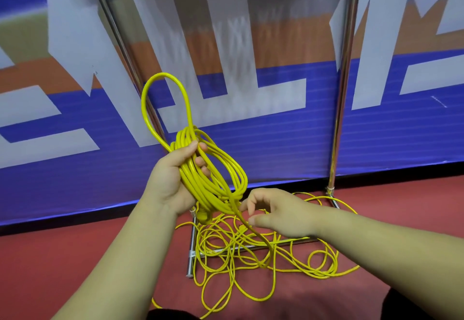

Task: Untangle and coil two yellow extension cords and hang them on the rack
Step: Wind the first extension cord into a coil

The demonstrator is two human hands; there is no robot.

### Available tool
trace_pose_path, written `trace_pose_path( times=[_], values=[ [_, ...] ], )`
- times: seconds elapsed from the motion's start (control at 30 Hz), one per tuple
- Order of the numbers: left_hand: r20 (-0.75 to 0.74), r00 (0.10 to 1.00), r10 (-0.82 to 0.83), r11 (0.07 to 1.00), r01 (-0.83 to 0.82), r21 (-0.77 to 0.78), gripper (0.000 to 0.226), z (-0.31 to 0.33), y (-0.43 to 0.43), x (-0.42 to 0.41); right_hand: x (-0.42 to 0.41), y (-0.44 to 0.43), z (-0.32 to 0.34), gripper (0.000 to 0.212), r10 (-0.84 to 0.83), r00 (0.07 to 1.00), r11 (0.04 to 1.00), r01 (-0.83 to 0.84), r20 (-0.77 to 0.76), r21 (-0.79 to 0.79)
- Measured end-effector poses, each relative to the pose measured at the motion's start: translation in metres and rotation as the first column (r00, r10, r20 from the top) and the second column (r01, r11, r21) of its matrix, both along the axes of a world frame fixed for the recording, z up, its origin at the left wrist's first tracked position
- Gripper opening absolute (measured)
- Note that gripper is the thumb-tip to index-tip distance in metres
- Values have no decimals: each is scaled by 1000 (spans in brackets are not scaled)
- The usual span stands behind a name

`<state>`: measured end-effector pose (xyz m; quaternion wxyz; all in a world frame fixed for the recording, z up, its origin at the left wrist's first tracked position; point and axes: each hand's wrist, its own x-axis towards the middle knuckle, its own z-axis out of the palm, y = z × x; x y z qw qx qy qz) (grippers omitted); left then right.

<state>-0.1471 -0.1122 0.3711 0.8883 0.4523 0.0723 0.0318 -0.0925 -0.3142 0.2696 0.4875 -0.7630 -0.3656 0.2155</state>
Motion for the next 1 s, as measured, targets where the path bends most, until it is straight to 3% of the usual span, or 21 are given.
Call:
trace_pose_path(
  times=[0.2, 0.33, 0.43, 0.6, 0.7, 0.87, 1.0],
  values=[
    [23, 998, 59, 995, -57, -79, 18, -8, 16, 2, -8, 20, -9, 30, 0, 984, 994, 19, -178, 106],
    [33, 996, 84, 993, -81, -80, 7, -10, 20, 3, -11, 30, -11, 28, -20, 981, 993, 43, -193, 114],
    [1, 994, 113, 991, -113, -77, 13, -10, 22, 2, -7, 30, -12, 28, -17, 984, 995, 34, -176, 93],
    [-113, 976, 184, 983, -185, 7, 12, -20, 26, 5, 0, 21, -5, 25, -4, 978, 984, 41, -206, 174],
    [-165, 959, 232, 969, -212, 129, 4, -29, 24, 8, 13, 15, 3, 23, -111, 974, 961, 156, -198, 230],
    [-188, 979, 77, 976, -35, 215, 6, -28, 11, 5, 41, -3, 15, 22, -353, 869, 847, 455, -348, 276],
    [-142, 988, -65, 980, 91, 179, 8, -14, 2, -3, 55, -18, 19, 22, -420, 819, 820, 527, -391, 223]
  ],
)
